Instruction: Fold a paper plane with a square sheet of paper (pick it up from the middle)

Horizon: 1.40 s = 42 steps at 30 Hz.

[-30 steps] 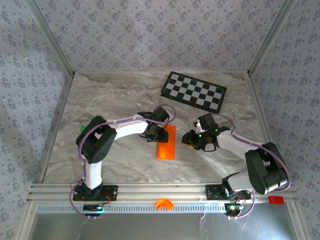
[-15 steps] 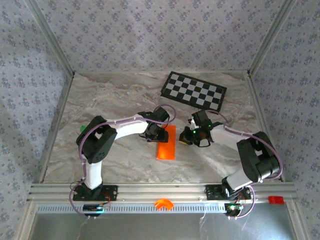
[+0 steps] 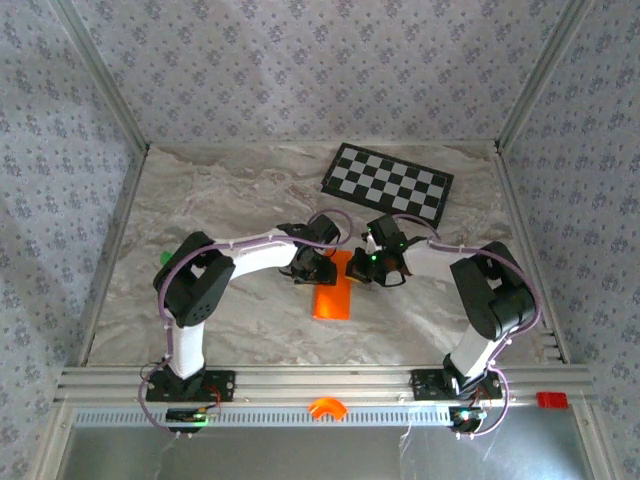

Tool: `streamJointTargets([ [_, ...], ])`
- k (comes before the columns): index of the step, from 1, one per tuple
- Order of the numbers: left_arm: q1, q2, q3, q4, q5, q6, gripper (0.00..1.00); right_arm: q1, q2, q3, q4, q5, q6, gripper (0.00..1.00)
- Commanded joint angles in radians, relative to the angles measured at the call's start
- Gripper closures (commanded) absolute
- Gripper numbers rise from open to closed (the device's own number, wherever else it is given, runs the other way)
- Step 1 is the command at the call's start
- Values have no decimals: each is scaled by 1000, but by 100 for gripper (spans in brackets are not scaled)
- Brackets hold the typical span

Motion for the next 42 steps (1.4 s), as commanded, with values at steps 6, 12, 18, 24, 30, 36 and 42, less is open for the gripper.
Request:
streamJointTargets([
  [6,1,127,-49,48,-48,4,44,18,58,44,27,-14,22,100],
  [12,-1,127,-53,50,-47,3,44,25,86,32,-5,7,-6,100],
  [18,-4,119,-66,62,-47,-17,44,23,117,-45,-54,76,-74,100],
  [24,-5,73,-64,78,-20,-29,44,5,118,-95,-66,87,-142,100],
  [30,-12,-11,-61,89,7,-43,42,-17,93,-126,-72,61,-208,100],
  [36,-10,-181,-130,169,13,-86,40,-21,90,-126,-126,58,-324,100],
  [42,21,-315,-238,298,42,-144,47,-14,68,-144,-135,44,-370,100],
])
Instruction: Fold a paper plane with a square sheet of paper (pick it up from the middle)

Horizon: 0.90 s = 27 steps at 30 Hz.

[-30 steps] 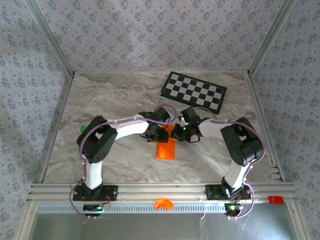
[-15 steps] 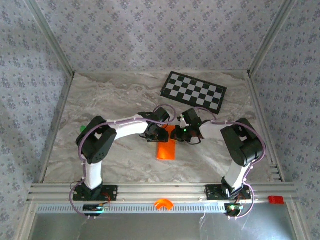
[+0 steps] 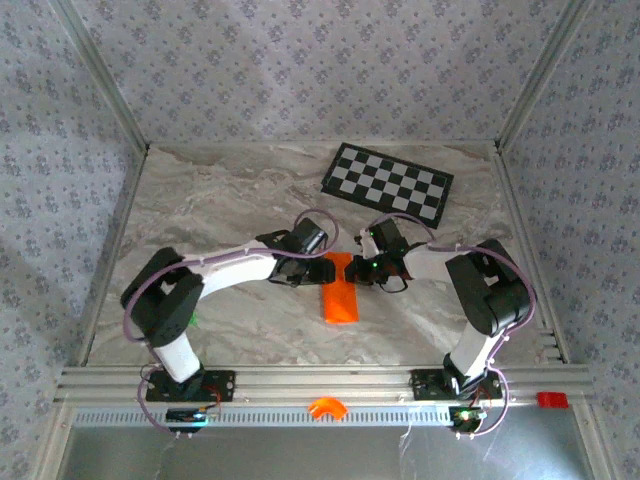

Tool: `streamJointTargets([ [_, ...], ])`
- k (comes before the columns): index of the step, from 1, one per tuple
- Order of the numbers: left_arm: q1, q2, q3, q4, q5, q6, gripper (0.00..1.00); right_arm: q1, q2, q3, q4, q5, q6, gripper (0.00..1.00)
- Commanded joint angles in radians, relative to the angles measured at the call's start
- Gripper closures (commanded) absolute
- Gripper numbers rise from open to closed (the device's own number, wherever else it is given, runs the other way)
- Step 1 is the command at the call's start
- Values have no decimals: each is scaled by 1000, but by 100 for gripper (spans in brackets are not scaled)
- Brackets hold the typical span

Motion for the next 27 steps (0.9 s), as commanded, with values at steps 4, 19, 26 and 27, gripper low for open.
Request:
streamJointTargets([
  [4,65,-109,-129,251,138,-106,69,13,29,-90,-217,94,-60,100],
  [19,105,65,-87,403,451,-145,100,-8,4,-124,-188,125,-17,100],
  [26,87,78,-46,336,414,-109,97,-10,11,-136,-173,122,-5,100],
  [27,84,75,-42,331,412,-105,98,-9,11,-136,-172,123,-5,100],
])
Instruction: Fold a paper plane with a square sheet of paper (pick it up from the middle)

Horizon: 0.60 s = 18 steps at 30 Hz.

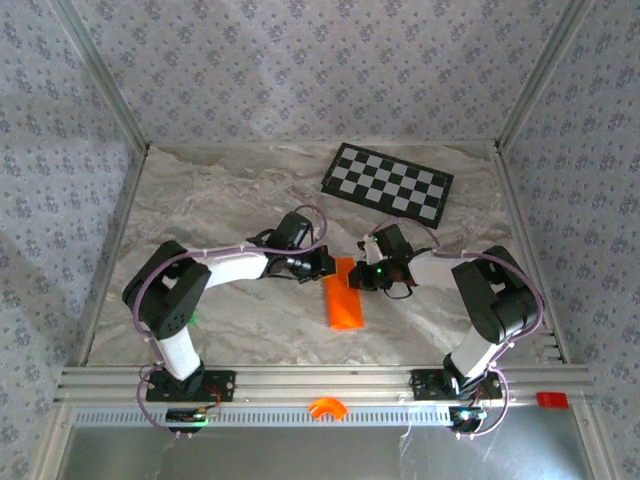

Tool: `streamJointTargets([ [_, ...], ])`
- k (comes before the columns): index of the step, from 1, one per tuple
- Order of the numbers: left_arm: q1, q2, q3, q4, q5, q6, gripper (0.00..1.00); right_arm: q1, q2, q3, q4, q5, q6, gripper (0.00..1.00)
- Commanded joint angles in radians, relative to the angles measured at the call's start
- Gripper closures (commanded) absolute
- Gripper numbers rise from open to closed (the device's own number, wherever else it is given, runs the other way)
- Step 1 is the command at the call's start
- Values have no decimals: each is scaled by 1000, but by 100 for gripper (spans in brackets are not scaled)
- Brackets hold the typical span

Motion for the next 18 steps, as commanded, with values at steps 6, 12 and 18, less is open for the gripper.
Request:
streamJointTargets([
  [6,-12,14,50,-39,9,25,100,-8,67,-68,-188,132,12,100],
  [12,-12,48,54,-36,44,32,100,-8,68,-68,-188,132,12,100],
  [18,0,76,53,-56,54,50,100,-9,68,-68,-189,135,15,100],
])
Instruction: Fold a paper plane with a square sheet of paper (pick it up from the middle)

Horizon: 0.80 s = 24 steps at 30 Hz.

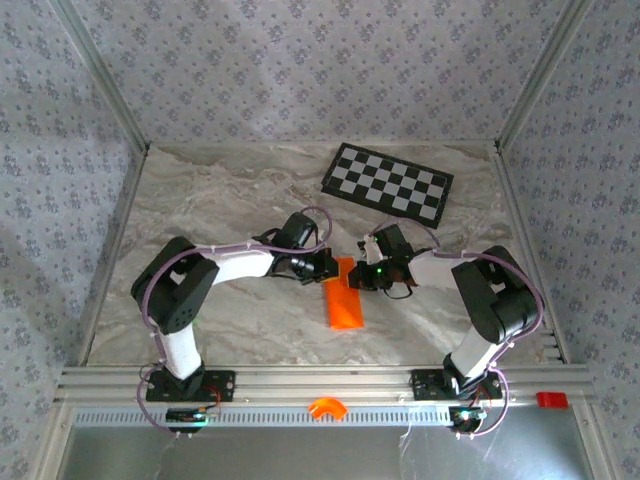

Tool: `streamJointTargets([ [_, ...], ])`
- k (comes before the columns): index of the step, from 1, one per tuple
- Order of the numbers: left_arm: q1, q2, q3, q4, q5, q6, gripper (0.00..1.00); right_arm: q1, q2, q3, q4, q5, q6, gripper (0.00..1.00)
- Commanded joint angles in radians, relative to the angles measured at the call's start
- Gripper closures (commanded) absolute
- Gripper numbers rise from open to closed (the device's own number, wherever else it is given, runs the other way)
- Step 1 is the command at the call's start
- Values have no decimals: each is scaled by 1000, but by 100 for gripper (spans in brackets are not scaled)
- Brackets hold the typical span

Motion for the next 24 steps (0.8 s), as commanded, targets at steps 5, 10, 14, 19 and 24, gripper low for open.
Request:
streamJointTargets([
  [5,16,14,-8,-17,20,36,100,-8,70,-68,-189,139,8,100],
  [10,21,35,-31,-36,5,55,100,-8,77,-63,-193,139,8,100],
  [14,23,52,-58,-60,-17,80,100,-8,76,-63,-194,139,8,100],
  [19,24,63,-84,-121,-76,131,100,-6,76,-68,-191,142,12,100],
  [24,24,60,-81,-127,-78,146,100,-5,76,-68,-192,142,12,100],
])
